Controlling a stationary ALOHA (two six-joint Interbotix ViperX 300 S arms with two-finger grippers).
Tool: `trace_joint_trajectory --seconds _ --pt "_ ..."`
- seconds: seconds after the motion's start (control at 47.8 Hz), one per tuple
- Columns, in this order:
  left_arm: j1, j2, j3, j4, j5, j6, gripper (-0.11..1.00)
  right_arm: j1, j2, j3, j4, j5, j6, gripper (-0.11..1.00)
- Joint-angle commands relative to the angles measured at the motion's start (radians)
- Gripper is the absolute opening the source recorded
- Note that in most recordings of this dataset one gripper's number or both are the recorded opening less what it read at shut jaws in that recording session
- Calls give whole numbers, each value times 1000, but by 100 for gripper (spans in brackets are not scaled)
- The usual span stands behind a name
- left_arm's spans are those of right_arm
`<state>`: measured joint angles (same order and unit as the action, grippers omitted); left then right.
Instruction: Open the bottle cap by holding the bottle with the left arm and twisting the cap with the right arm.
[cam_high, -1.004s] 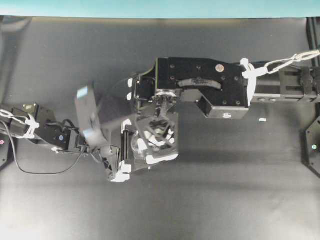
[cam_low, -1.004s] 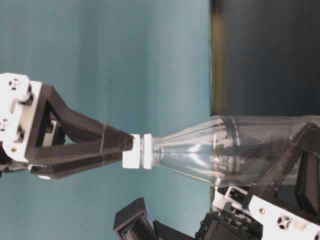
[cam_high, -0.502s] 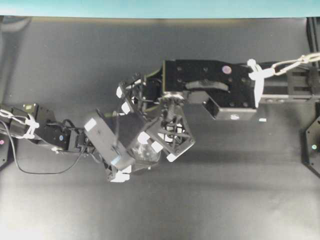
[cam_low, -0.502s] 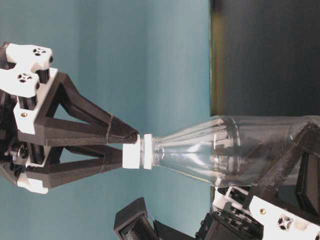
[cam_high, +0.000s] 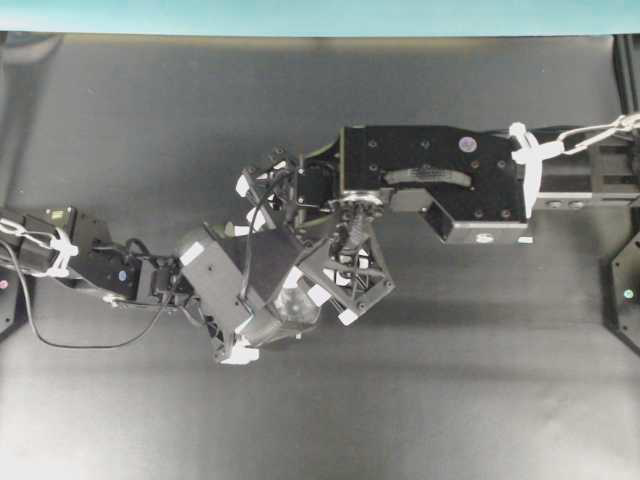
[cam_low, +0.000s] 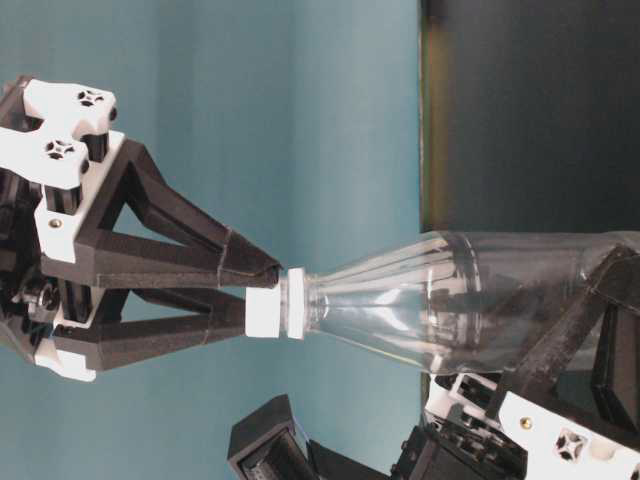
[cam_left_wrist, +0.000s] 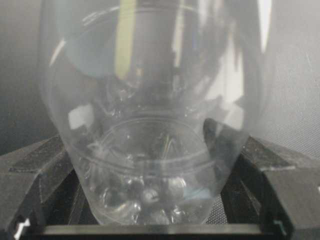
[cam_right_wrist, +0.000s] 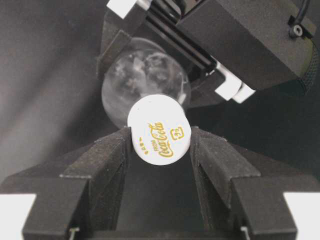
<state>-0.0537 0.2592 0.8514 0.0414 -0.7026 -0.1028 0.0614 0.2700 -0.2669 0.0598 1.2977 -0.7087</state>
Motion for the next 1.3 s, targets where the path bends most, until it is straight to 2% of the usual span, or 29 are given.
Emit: trace_joint_trajectory --seconds 0.0,0.272,0.46,0.502,0.711,0.858,0.941,1.276 --pt "-12 0 -6 5 5 -5 82 15 2 9 -5 -5 14 38" --pt "-12 0 -6 3 5 -5 82 12 -8 18 -25 -37 67 39" --pt "-12 0 -8 3 5 -3 82 18 -23 26 -57 -37 130 79" --pt "-14 0 -6 3 5 -3 82 20 -31 29 -61 -37 146 82" --pt "-11 0 -8 3 5 -3 82 21 -94 80 -61 -43 236 81" --pt "-8 0 -5 3 9 -5 82 26 -189 156 -40 -117 307 81" --pt "-8 0 -6 3 12 -5 82 26 -247 221 -31 -183 351 81" --pt "-6 0 -15 5 14 -5 82 26 -471 537 -31 -480 603 81"
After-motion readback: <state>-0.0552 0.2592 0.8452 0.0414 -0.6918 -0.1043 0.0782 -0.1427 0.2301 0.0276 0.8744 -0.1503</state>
